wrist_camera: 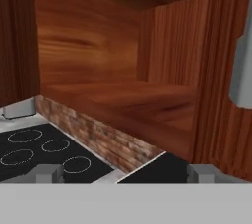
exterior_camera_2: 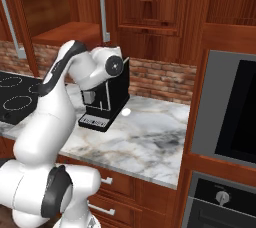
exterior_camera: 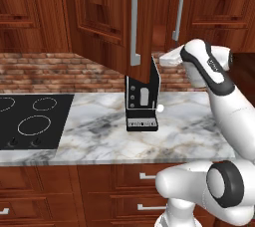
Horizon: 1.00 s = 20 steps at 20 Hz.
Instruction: Close all open cabinet doors.
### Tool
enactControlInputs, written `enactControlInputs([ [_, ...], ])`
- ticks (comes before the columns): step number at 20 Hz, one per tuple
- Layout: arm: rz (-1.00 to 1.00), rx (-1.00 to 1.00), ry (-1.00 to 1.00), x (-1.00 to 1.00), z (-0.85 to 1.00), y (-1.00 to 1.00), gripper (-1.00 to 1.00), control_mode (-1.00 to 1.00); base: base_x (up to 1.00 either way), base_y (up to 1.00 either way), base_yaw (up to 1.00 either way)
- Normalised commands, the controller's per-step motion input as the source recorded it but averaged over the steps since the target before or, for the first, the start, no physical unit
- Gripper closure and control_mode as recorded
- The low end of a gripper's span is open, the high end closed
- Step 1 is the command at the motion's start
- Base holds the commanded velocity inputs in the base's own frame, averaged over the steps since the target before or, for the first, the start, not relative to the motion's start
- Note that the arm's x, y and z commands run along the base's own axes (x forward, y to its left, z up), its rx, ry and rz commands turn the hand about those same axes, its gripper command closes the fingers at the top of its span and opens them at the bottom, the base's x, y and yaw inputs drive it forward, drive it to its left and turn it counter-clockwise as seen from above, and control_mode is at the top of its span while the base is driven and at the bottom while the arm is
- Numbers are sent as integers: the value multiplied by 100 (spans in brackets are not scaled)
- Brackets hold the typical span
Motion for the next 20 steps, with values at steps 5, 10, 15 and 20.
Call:
enactControlInputs([
  [5,0,0,12,-40,-29,-1,-100,-100,0,0,0],
  [10,2,0,0,-81,0,0,-100,-100,0,0,0],
  [15,4,-3,-6,-100,3,1,-100,-100,0,0,0],
  [20,3,-7,-12,-100,9,11,-100,-100,0,0,0],
])
